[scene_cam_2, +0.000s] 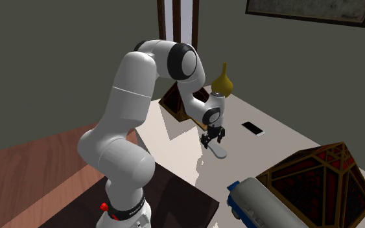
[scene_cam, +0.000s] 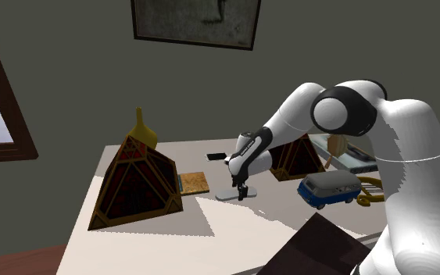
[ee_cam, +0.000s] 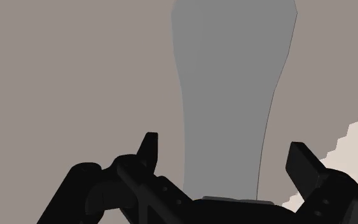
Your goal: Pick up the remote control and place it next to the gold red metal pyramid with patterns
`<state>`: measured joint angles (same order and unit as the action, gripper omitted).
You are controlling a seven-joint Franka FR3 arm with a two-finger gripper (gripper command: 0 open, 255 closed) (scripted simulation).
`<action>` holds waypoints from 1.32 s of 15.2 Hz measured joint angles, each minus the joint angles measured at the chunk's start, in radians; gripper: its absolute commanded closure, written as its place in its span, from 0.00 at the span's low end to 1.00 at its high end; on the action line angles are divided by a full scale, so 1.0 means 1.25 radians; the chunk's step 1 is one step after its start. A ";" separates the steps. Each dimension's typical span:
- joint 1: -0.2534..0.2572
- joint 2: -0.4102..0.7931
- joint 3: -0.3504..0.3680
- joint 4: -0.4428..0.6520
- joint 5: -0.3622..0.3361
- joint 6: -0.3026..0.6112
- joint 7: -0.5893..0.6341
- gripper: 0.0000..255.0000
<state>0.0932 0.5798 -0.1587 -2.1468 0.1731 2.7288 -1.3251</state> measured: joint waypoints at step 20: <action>0.005 -0.030 -0.008 -0.011 -0.007 -0.019 0.003 1.00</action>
<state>0.0994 0.5424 -0.1686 -2.1609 0.1647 2.7056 -1.3213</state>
